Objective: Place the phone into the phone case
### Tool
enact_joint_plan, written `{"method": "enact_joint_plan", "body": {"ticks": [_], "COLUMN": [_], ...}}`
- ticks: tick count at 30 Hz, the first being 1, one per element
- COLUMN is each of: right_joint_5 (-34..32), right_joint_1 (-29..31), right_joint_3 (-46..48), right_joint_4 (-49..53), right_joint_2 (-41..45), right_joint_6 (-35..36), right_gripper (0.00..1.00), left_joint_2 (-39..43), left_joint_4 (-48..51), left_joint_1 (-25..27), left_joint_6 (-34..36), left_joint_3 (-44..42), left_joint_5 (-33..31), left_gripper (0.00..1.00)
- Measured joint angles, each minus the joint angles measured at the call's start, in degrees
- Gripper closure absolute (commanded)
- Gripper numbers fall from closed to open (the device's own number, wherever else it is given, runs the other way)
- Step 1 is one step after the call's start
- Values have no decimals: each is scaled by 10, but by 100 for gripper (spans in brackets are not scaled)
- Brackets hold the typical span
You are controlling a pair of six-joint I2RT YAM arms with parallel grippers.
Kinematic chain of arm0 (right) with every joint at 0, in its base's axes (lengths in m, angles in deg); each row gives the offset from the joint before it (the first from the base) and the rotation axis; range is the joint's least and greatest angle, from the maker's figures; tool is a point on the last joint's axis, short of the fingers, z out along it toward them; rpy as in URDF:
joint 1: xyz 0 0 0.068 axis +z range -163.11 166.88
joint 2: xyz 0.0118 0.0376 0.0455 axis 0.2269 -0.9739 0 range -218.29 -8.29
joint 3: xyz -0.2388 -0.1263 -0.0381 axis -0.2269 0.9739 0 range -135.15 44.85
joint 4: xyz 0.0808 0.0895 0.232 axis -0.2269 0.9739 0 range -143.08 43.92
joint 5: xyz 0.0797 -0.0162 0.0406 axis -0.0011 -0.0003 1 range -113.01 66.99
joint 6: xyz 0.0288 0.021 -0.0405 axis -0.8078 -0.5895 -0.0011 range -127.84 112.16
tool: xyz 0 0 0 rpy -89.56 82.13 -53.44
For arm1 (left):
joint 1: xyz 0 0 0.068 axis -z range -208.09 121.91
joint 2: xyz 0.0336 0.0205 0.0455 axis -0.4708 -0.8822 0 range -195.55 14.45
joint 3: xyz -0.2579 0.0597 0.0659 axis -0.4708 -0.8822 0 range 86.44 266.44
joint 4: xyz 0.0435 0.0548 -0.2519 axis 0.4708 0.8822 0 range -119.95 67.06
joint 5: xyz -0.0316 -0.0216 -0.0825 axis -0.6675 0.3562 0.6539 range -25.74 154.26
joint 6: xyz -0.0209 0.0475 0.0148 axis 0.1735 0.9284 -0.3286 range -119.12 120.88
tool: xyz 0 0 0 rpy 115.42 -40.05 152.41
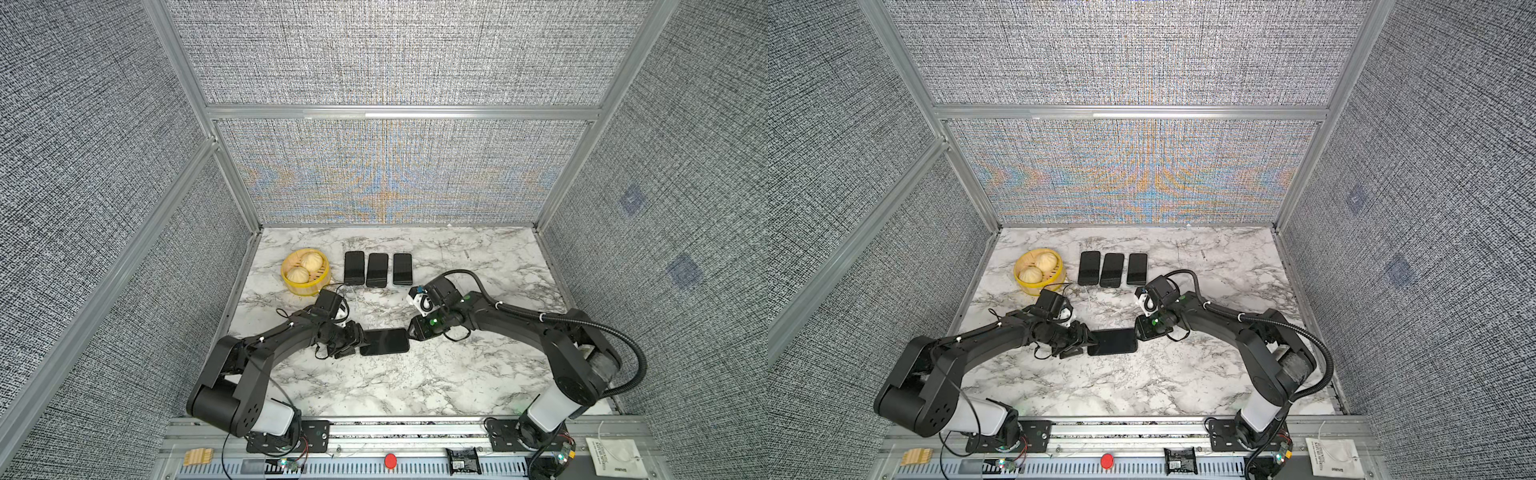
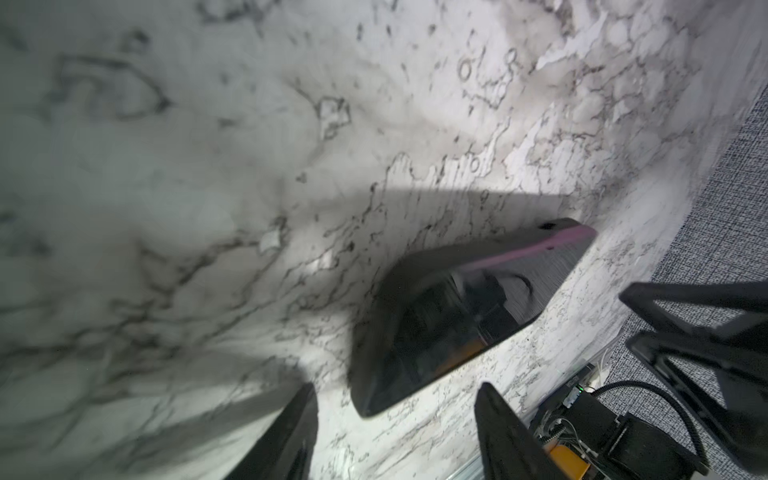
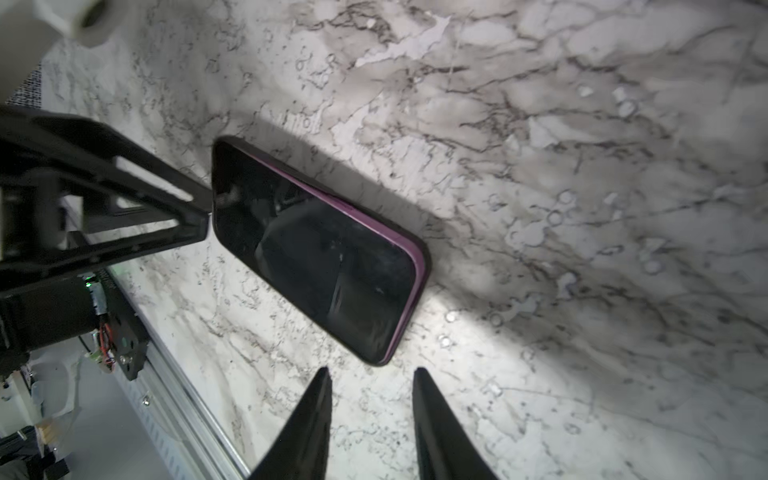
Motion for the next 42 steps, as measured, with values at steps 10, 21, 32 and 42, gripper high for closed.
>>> {"method": "enact_joint_plan", "body": {"ticks": [10, 21, 32, 42], "right_joint_5": [18, 61, 100, 108], "right_joint_1": [-22, -28, -26, -7], "right_joint_3": [-61, -109, -55, 21], "right_joint_4": [4, 2, 1, -10], "right_joint_2": [-66, -143, -126, -73], "right_joint_6": [37, 59, 60, 23], "right_gripper": [56, 57, 64, 69], "left_joint_2": [-23, -43, 6, -51], "left_joint_4": [-30, -66, -45, -96], "left_joint_1": [35, 56, 63, 82], "left_joint_6": [-12, -27, -30, -60], "left_joint_3": [-11, -10, -40, -17], "left_joint_5": [38, 68, 63, 84], "left_gripper": [33, 33, 33, 37]}}
